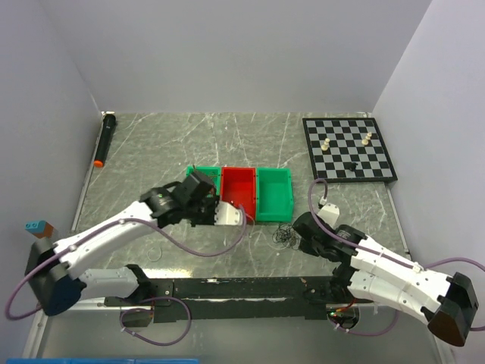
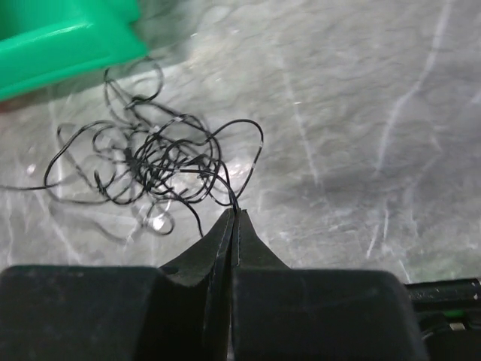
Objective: Untangle the cables
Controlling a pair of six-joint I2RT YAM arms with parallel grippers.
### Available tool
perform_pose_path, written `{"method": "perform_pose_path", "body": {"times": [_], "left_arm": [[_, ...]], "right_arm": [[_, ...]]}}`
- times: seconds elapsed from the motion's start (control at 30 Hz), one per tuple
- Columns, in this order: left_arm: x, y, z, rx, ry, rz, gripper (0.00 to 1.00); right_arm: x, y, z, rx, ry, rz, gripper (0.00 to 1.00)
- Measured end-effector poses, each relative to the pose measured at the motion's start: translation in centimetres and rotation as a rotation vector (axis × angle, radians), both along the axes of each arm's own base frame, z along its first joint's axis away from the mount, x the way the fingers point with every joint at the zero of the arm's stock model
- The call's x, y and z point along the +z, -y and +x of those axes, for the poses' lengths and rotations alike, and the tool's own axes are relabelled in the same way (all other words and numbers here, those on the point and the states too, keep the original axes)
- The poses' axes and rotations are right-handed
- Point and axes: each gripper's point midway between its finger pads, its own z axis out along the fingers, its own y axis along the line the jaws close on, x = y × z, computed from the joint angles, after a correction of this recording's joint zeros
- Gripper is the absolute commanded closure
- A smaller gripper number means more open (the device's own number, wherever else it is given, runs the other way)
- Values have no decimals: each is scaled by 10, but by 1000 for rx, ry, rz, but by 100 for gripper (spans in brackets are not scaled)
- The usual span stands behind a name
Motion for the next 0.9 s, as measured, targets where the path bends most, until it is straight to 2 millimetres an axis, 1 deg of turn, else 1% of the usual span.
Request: {"method": "perform_pose_path", "body": {"times": [0.07, 0.2, 0.27, 0.4, 0.47, 0.53, 0.6, 0.63, 0.77, 0.83, 0.87, 0.9], "left_arm": [[36, 0, 2, 14, 46, -58, 99], [93, -11, -6, 33, 121, -148, 99], [118, -16, -10, 42, 150, -191, 99], [178, -26, -16, 73, 227, -293, 99], [212, -33, -17, 98, 282, -346, 99], [238, -40, -17, 127, 336, -394, 99], [269, -54, -19, 166, 412, -452, 99], [279, -59, -20, 179, 438, -473, 99], [329, -87, -29, 242, 584, -605, 99], [349, -96, -36, 243, 629, -660, 99], [356, -98, -38, 242, 640, -678, 99], [363, -99, -41, 238, 649, -695, 99]], "right_arm": [[-2, 4, 1, -32, -7, -25, 100], [-9, 10, 2, -75, -37, -86, 100], [-15, 12, 0, -81, -62, -116, 100], [-25, 15, -1, -87, -100, -162, 100], [-29, 14, -1, -90, -113, -176, 100], [-32, 14, -1, -93, -121, -185, 100], [-35, 13, -1, -96, -129, -191, 100], [-36, 12, -1, -95, -131, -193, 100], [-36, 11, -2, -88, -131, -192, 100], [-35, 8, -2, -77, -123, -181, 100], [-33, 7, -1, -70, -114, -170, 100], [-29, 4, 0, -53, -97, -152, 96]]}}
